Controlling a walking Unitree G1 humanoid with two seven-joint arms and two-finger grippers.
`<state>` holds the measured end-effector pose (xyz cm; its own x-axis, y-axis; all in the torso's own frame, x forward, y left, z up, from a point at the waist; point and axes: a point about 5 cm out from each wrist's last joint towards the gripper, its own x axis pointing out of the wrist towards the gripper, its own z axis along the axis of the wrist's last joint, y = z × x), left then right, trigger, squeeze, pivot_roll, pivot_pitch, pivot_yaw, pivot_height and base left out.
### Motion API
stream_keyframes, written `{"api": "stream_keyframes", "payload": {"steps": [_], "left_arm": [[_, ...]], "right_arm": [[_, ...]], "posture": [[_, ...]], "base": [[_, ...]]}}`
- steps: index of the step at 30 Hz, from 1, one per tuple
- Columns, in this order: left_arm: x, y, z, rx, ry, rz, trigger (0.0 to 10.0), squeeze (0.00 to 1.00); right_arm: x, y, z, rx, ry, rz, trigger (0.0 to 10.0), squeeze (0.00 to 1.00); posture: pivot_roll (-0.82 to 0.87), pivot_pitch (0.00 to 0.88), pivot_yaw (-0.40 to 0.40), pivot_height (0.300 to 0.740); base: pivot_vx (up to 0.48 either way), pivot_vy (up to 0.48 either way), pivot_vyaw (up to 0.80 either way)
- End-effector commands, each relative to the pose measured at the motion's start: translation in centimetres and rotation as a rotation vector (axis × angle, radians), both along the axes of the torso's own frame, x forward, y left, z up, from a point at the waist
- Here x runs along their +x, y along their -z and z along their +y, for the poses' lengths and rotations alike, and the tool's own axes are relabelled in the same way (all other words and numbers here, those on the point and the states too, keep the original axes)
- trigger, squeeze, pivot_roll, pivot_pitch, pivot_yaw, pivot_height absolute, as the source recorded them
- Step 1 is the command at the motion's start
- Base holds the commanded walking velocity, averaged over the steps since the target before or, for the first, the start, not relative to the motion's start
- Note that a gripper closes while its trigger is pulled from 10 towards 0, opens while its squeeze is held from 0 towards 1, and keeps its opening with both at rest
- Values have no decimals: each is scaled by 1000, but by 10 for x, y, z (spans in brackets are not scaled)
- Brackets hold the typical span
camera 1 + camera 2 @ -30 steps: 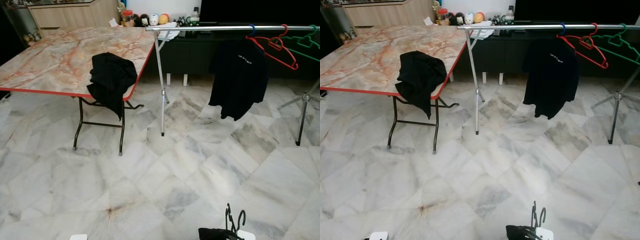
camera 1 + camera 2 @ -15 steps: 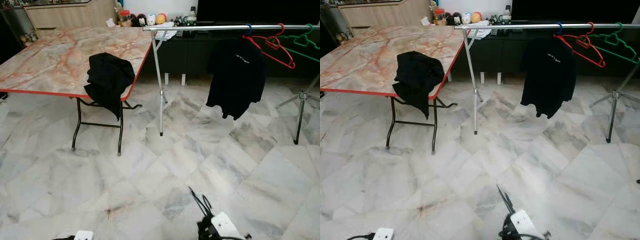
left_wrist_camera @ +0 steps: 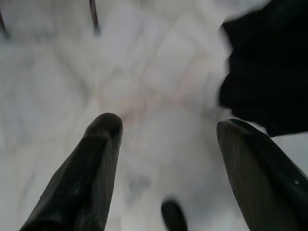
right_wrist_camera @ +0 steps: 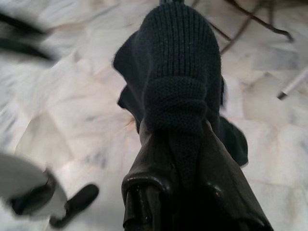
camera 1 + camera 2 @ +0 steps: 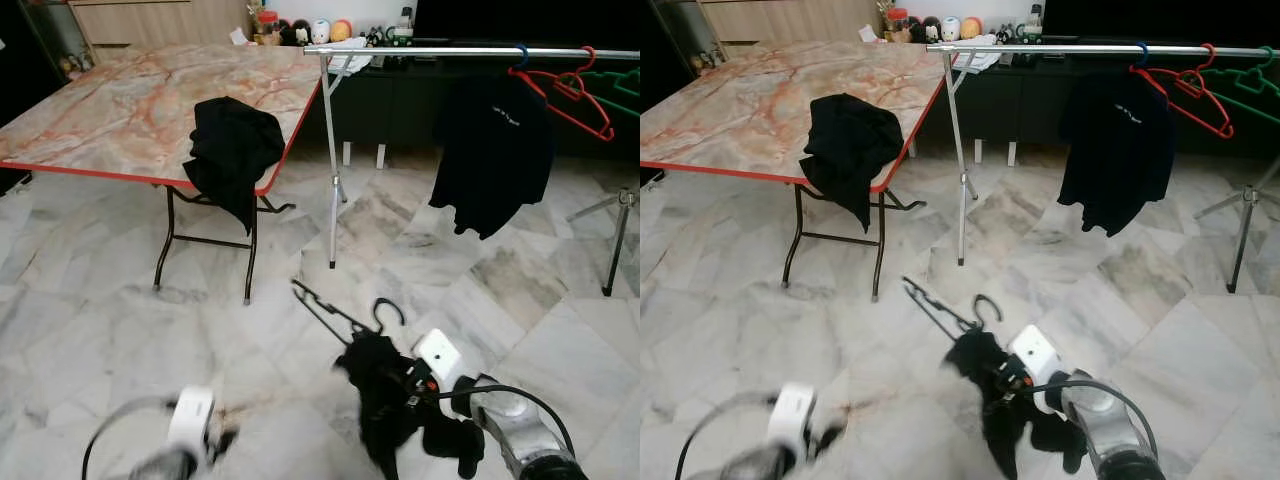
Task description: Hang hanger
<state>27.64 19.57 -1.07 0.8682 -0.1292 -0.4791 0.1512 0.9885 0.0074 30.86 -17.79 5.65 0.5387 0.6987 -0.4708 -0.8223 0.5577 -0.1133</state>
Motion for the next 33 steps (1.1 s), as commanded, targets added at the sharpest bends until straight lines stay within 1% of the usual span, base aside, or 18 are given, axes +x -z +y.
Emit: {"api": "stream_keyframes", "payload": {"steps": [1, 2, 3, 4, 5, 6, 7, 10, 11, 13, 16, 17, 19, 21, 27, 28, 31, 33], "left_arm": [[-9, 7, 3, -18, -1, 27, 10000, 0], [-4, 2, 2, -23, 8, 1, 10000, 0], [5, -6, -2, -39, 25, -40, 10000, 0], [5, -6, -2, -39, 25, -40, 10000, 0], [12, -13, -8, -53, 48, -69, 10000, 0], [12, -13, -8, -53, 48, -69, 10000, 0], [18, -19, -13, -57, 74, -95, 10000, 0], [22, -23, -18, -57, 92, -113, 10000, 0], [26, -27, -21, -59, 113, -126, 10000, 0], [28, -30, -24, -64, 133, -136, 10000, 0], [29, -32, -28, -75, 177, -138, 10000, 0], [29, -32, -32, -86, 216, -129, 10000, 0], [29, -32, -33, -90, 227, -125, 10000, 0], [25, -29, -34, -95, 272, -108, 10000, 0], [20, -25, -36, -129, 335, -61, 10000, 0], [20, -25, -36, -129, 335, -61, 10000, 0], [21, -25, -37, -121, 341, -59, 10000, 0], [22, -25, -37, -115, 335, -60, 10000, 0]], "right_arm": [[-5, -5, 0, -23, -93, 14, 10000, 0], [-6, -9, 2, -23, -129, 13, 10000, 0], [-7, -18, 4, -16, -193, 9, 10000, 0], [-7, -18, 4, -16, -193, 9, 10000, 0], [-8, -26, 7, -14, -238, 0, 10000, 0], [-8, -26, 7, -14, -238, 0, 10000, 0], [-7, -33, 9, -22, -272, -11, 10000, 0], [-7, -40, 11, -22, -300, -28, 10000, 0], [-5, -48, 12, -37, -319, -52, 10000, 0], [-5, -55, 13, -45, -344, -65, 10000, 0], [-8, -64, 14, -54, -387, -74, 10000, 0], [-7, -70, 14, -65, -398, -85, 10000, 0], [-6, -71, 14, -69, -398, -89, 10000, 0], [-7, -77, 14, -94, -414, -103, 10000, 0], [-11, -94, 22, -102, -469, -138, 10000, 0], [-11, -94, 22, -102, -469, -138, 10000, 0], [-12, -107, 24, -107, -490, -175, 10000, 0], [-13, -110, 25, -107, -494, -183, 10000, 0]], "posture": [[-34, 114, 59, 740], [-34, 111, 57, 740], [-34, 106, 55, 740], [-34, 106, 55, 740], [-36, 102, 54, 740], [-36, 102, 54, 740], [-41, 95, 56, 740], [-42, 90, 54, 740], [-41, 88, 53, 740], [-41, 88, 53, 740], [-40, 88, 44, 740], [-39, 92, 39, 740], [-39, 92, 39, 740], [-37, 95, 37, 740], [-34, 105, 28, 740], [-34, 105, 28, 740], [-42, 108, 29, 740], [-42, 108, 29, 740]], "base": [[0, 0, 0], [0, 0, 0], [0, 0, 0], [0, 0, 0], [0, 0, 0], [0, 0, 0], [0, 0, 0], [0, 0, 0], [0, 0, 0], [0, 0, 0], [0, 0, 0], [0, 0, 0], [0, 0, 0], [0, 0, 0], [0, 0, 0], [0, 0, 0], [0, 0, 0], [0, 0, 0]]}}
